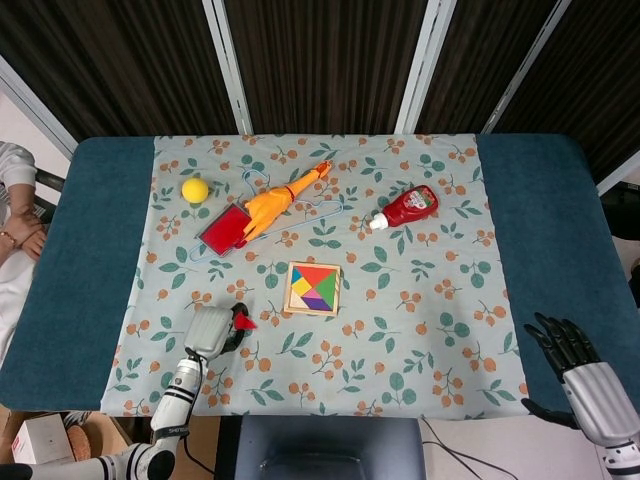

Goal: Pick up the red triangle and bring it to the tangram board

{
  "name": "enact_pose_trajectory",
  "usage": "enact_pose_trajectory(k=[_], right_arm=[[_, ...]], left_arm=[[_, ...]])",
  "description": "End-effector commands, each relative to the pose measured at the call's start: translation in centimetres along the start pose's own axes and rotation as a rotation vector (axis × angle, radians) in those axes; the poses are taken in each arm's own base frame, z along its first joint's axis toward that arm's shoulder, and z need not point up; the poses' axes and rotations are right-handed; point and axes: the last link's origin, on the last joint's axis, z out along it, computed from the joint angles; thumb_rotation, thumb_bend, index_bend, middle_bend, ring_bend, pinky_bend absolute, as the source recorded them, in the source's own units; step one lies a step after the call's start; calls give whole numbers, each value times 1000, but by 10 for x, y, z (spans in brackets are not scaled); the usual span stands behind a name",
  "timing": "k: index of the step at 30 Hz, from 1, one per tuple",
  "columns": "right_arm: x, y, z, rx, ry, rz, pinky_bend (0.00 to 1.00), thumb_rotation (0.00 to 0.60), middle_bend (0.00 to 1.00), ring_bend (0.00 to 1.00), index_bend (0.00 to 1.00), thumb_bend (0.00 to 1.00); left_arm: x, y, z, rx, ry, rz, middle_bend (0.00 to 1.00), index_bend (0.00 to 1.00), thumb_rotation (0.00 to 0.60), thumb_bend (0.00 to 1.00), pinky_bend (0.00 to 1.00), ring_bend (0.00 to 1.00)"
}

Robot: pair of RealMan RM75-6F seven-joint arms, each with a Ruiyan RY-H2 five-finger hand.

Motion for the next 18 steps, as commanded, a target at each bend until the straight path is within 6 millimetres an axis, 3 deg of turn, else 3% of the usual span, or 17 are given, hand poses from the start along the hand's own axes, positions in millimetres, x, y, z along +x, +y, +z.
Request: enact_pose_trajectory(k=[1,11,18], right_arm=[[0,0,0,2,-2,-2,0,600,0,0,0,203],[-2,-2,0,3,-6,-8,0,600,0,0,0,203],[-4,-3,0,10,-12,-12,0,600,0,0,0,203]], left_arm=[[0,0,1,2,4,-1,1000,468,600,398,1000,1000],[7,9,1,-20,58,-43,1000,606,600,399,1000,1000],[17,44,3,-68,68,-123,1000,612,600,397,1000,1000]])
